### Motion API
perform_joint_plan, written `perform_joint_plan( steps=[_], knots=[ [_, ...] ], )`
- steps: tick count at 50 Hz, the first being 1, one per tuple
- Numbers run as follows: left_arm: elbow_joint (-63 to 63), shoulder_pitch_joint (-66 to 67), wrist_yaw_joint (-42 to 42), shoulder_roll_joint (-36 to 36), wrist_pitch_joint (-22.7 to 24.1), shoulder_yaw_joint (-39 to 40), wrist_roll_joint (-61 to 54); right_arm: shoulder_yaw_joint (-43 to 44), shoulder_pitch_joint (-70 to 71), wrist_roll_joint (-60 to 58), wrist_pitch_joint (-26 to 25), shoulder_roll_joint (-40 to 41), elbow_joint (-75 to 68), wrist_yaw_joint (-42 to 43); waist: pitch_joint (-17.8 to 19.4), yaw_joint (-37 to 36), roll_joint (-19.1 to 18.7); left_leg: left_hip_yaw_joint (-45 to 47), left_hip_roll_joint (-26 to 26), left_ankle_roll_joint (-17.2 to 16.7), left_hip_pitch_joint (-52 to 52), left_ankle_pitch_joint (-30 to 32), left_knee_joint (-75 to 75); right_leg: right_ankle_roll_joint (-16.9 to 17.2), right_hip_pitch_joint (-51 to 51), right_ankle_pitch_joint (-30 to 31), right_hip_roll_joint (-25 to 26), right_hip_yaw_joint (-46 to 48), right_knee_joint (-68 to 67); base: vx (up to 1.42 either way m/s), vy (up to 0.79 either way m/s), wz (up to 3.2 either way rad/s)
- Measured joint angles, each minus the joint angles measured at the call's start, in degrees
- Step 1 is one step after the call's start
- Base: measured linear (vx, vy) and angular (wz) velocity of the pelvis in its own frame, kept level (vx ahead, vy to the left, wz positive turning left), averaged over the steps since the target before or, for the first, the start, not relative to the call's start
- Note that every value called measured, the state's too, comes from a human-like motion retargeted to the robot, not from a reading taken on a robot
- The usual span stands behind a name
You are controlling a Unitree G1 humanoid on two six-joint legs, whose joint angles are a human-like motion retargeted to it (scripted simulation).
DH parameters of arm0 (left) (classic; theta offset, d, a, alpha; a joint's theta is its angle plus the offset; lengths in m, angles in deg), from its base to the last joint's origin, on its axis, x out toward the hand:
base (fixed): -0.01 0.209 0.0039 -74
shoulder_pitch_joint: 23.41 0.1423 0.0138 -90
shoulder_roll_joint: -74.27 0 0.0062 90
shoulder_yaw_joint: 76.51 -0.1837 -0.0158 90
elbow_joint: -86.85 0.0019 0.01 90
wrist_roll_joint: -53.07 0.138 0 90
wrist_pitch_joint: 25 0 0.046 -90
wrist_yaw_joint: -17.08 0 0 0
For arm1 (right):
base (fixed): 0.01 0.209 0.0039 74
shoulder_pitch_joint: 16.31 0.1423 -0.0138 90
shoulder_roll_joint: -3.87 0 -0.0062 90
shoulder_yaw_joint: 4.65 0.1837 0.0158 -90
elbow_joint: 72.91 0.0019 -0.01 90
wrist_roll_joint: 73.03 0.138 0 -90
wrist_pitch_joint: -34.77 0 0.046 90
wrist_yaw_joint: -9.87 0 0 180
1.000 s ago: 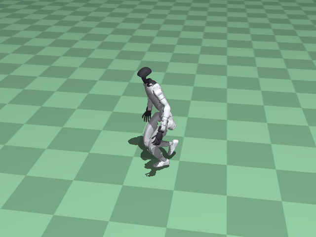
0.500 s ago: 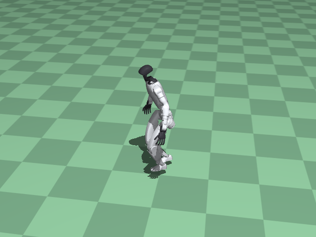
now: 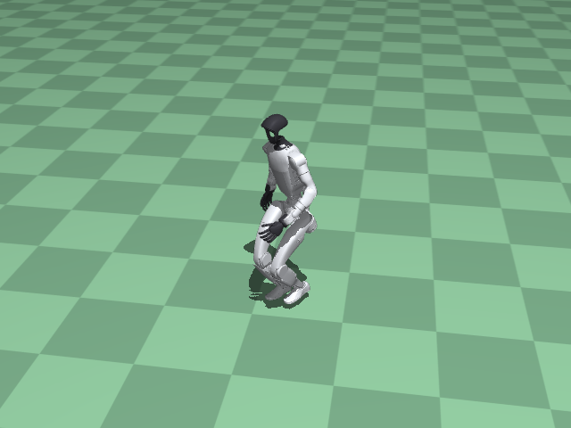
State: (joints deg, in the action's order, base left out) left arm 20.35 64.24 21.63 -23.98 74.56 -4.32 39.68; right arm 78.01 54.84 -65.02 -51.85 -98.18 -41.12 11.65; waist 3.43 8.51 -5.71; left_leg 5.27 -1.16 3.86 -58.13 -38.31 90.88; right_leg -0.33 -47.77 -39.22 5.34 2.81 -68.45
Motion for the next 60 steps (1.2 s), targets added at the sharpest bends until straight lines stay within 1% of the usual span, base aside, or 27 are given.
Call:
perform_joint_plan(
  steps=[3, 5, 8, 10, 11, 13, 15, 17, 18, 20, 22, 23, 25, 28, 30, 32, 34, 38, 40, 44, 46, 48, 50, 53, 56, 58, 60],
  knots=[
    [17.2, 0.1, 1.6, 3.8, -2.0, 3.3, 1.3, -0.7, 2.2, -1.2, 1.3, -1.4, 1.7, 2.8, 1.2, -0.6, 1.6, -0.5, 3.0, -0.6, 0.8, -2.2, -10.8, -1.1, 9.3, -4.4, -1.4, 0.5, -5.9, 1.21, 0.07, 0.58],
    [27.0, 1.9, 2.3, 5.0, -3.1, 7.1, 1.1, -0.8, 2.8, -1.3, 2.5, -1.7, 3.6, 4.4, 0.4, -1.1, 2.4, -2.0, 6.2, -1.3, 5.0, -2.1, -17.7, -0.2, 14.2, -2.5, -1.7, 0.0, -9.0, 1.25, 0.07, 0.08],
    [35.7, 5.6, 3.6, 4.6, -4.5, 13.9, -0.4, -1.4, 3.2, -2.7, 3.8, -1.6, 6.6, 6.0, -1.3, -1.4, 2.7, -4.3, 9.2, -1.0, 15.5, -2.8, -22.6, -0.6, 15.1, 0.6, -3.7, -0.5, -14.4, 1.29, 0.07, -0.36],
    [38.8, 8.0, 4.2, 3.9, -5.0, 17.9, -1.0, -2.1, 3.9, -4.3, 4.3, -1.3, 8.2, 6.5, -1.7, -1.2, 2.3, -5.4, 10.0, -0.5, 23.7, -5.4, -25.4, -1.4, 12.8, 1.3, -4.6, -0.2, -14.9, 1.33, 0.08, -0.58],
    [39.5, 8.9, 4.3, 3.6, -5.0, 19.2, -1.0, -2.6, 4.3, -5.1, 4.4, -1.2, 8.7, 6.3, -1.5, -1.0, 1.8, -6.1, 10.1, -1.4, 28.0, -4.6, -27.0, -1.7, 11.7, 1.0, -4.8, 0.4, -12.2, 1.34, 0.08, -0.56],
    [40.4, 10.7, 4.1, 3.2, -5.0, 21.3, -0.8, -3.3, 5.2, -6.7, 4.3, -0.8, 9.1, 5.9, -1.4, -0.7, 0.5, -7.1, 9.7, -3.3, 35.6, -2.6, -29.7, -1.6, 9.8, 1.0, -4.5, 2.1, -4.1, 1.34, 0.07, -0.44],
    [40.7, 12.1, 3.2, 2.8, -4.8, 22.1, -0.4, -3.9, 6.2, -7.7, 3.8, -0.4, 8.8, 5.2, -1.5, -0.8, -1.4, -7.8, 8.4, -6.3, 41.6, 1.8, -31.0, -0.1, 9.1, 2.8, -2.9, 4.3, 7.5, 1.3, 0.06, -0.44],
    [40.3, 13.1, 1.8, 2.4, -4.9, 22.1, -0.2, -4.4, 6.8, -8.1, 3.0, 0.0, 8.3, 4.0, -2.1, -2.0, -3.5, -8.2, 6.8, -9.0, 45.0, 5.1, -28.7, 1.4, 9.4, 5.8, -0.6, 6.6, 17.3, 1.23, 0.05, -0.48],
    [39.9, 13.6, 1.0, 2.2, -5.0, 22.0, -0.2, -4.6, 7.0, -8.4, 2.6, 0.1, 8.0, 3.4, -2.4, -2.5, -4.3, -8.3, 6.2, -9.9, 46.1, 6.1, -26.2, 1.4, 9.6, 6.8, 0.0, 7.5, 19.0, 1.17, 0.06, -0.3],
    [39.2, 14.9, 0.4, 2.6, -4.8, 21.8, -0.3, -5.6, 6.2, -9.3, 2.1, 0.6, 7.4, 2.8, -3.5, -3.8, -5.3, -8.2, 5.4, -11.3, 46.6, 7.7, -18.7, -0.5, 8.9, 6.7, 0.5, 8.7, 14.7, 1.12, 0.06, -0.09],
    [38.4, 15.4, -0.4, 3.0, -5.2, 21.2, -1.0, -6.8, 6.3, -11.2, 1.3, 0.7, 5.7, 1.8, -3.8, -4.6, -5.9, -8.0, 3.9, -11.7, 45.3, 9.5, -9.6, -4.2, 9.3, 3.6, 0.4, 9.6, 7.0, 1.04, 0.03, 0.21],
    [38.2, 15.0, -1.0, 3.3, -5.8, 20.8, -1.4, -7.5, 7.2, -12.4, 0.8, 0.7, 4.2, 1.0, -3.5, -4.7, -6.0, -7.8, 2.7, -11.1, 43.8, 9.8, -5.0, -5.8, 10.0, 1.0, 0.1, 10.0, 3.4, 0.95, 0.0, 0.4],
    [37.8, 13.9, -1.7, 4.4, -6.8, 19.6, -1.6, -8.9, 8.6, -14.0, 0.3, 1.5, 1.5, 0.2, -3.2, -5.1, -5.5, -7.0, -0.3, -8.1, 39.3, 8.9, 1.8, -7.8, 12.1, -2.9, -0.5, 10.5, -0.6, 0.87, -0.02, 0.41],
    [37.5, 10.7, -3.0, 6.2, -7.7, 17.7, -1.6, -10.2, 11.1, -14.8, 0.2, 2.9, -1.5, -0.9, -3.0, -7.0, -4.1, -5.7, -3.6, -3.0, 30.9, 4.6, 2.5, -7.9, 17.8, -4.6, -0.9, 10.3, 1.1, 0.75, -0.02, 0.13],
    [37.1, 9.1, -3.7, 7.3, -7.6, 16.5, -1.5, -10.3, 11.8, -14.8, 0.3, 3.7, -2.1, -1.9, -2.7, -8.7, -3.1, -4.4, -4.6, -1.1, 26.7, 1.7, -2.3, -6.8, 22.6, -3.9, -0.8, 9.8, 4.6, 0.67, 0.02, -0.18],
    [36.8, 8.1, -4.1, 8.1, -7.2, 15.6, -1.6, -10.0, 12.1, -14.5, 0.4, 3.9, -1.7, -2.9, -2.6, -10.4, -2.2, -2.8, -4.8, -0.9, 23.7, 0.1, -10.4, -5.4, 27.4, -2.7, -0.8, 9.3, 9.3, 0.63, 0.06, -0.28],
    [36.8, 6.9, -4.3, 8.7, -7.0, 15.0, -2.0, -9.6, 12.5, -13.9, 0.5, 3.8, -1.2, -3.8, -2.5, -11.5, -1.3, -1.8, -3.9, -1.7, 21.6, 0.0, -20.2, -4.1, 31.6, -2.0, -0.7, 8.5, 14.2, 0.59, 0.09, -0.18],
    [38.2, 4.2, -4.2, 9.1, -6.8, 14.5, -2.2, -9.0, 14.2, -13.0, 0.6, 2.6, -0.3, -4.7, -4.1, -11.6, 0.1, -1.9, 0.0, -4.4, 18.4, 3.0, -41.1, -2.4, 36.4, -1.9, -1.2, 7.6, 22.1, 0.55, 0.13, 0.07],
    [39.2, 2.9, -3.8, 9.1, -6.7, 14.5, -1.8, -8.9, 15.3, -12.8, 0.6, 2.0, -0.3, -4.5, -5.0, -11.2, 0.7, -2.1, 1.6, -4.9, 17.9, 5.1, -47.9, -2.0, 37.5, -2.4, -1.9, 7.1, 23.3, 0.52, 0.15, 0.1],
    [41.3, 1.2, -2.5, 8.7, -6.8, 14.8, -1.4, -8.8, 16.3, -12.4, 0.5, 1.8, -0.7, -2.9, -5.8, -11.0, 2.1, -2.0, 3.7, -4.0, 17.4, 8.2, -46.4, -1.0, 38.3, -2.8, -4.4, 6.1, 19.4, 0.5, 0.16, -0.03],
    [42.3, 0.4, -1.9, 8.4, -7.0, 15.0, -1.5, -8.7, 16.7, -12.4, 0.4, 2.2, -1.2, -2.2, -6.1, -10.6, 3.2, -1.3, 5.2, -2.9, 17.8, 9.4, -44.7, 0.2, 37.8, -1.4, -6.7, 5.6, 15.7, 0.49, 0.16, 0.01],
    [43.1, -0.4, -1.4, 8.1, -7.1, 15.0, -1.4, -8.7, 16.9, -12.6, 0.3, 2.5, -1.5, -1.9, -6.5, -9.9, 4.5, -0.7, 7.4, -1.3, 18.4, 9.2, -43.8, 2.1, 36.6, 2.1, -9.0, 4.5, 10.9, 0.48, 0.16, 0.19],
    [43.9, -1.4, -1.4, 7.7, -7.1, 15.0, -1.0, -8.7, 17.4, -12.7, 0.1, 2.8, -1.7, -2.5, -6.7, -8.3, 7.0, 0.3, 11.1, 0.7, 20.3, 9.6, -46.5, 4.5, 33.2, 5.0, -12.0, 2.0, 4.0, 0.44, 0.14, 0.45],
    [44.0, -2.0, -1.8, 7.1, -7.1, 14.3, 0.1, -9.3, 17.6, -13.0, 0.0, 3.3, -1.3, -3.8, -7.2, -6.0, 9.0, 1.3, 14.1, 2.8, 21.5, 8.8, -48.5, 6.0, 25.8, 11.8, -17.3, 1.4, -8.6, 0.43, 0.11, 0.27],
    [43.8, -2.5, -2.0, 6.2, -7.2, 13.2, 1.8, -10.3, 18.0, -13.7, 0.2, 3.8, -0.8, -4.9, -7.6, -3.8, 9.7, 1.6, 15.5, 3.6, 23.5, 7.9, -51.0, 4.5, 17.9, 12.3, -21.3, 1.7, -16.7, 0.44, 0.06, 0.02],
    [43.7, -2.5, -2.0, 5.9, -7.3, 12.3, 2.9, -11.0, 17.8, -14.2, 0.4, 4.0, -0.5, -5.4, -7.9, -2.3, 9.9, 1.8, 15.9, 3.5, 24.9, 6.9, -52.0, 3.1, 13.0, 9.7, -23.5, 2.3, -18.8, 0.44, 0.01, -0.15],
    [43.5, -3.1, -2.2, 5.5, -7.5, 12.2, 3.9, -11.8, 18.4, -14.7, 0.5, 3.7, -0.3, -6.1, -8.0, -1.5, 9.1, 1.3, 15.3, 3.1, 28.3, 7.2, -57.0, 2.0, 8.2, 7.5, -23.7, 3.3, -16.7, 0.46, -0.03, -0.38]
  ],
)
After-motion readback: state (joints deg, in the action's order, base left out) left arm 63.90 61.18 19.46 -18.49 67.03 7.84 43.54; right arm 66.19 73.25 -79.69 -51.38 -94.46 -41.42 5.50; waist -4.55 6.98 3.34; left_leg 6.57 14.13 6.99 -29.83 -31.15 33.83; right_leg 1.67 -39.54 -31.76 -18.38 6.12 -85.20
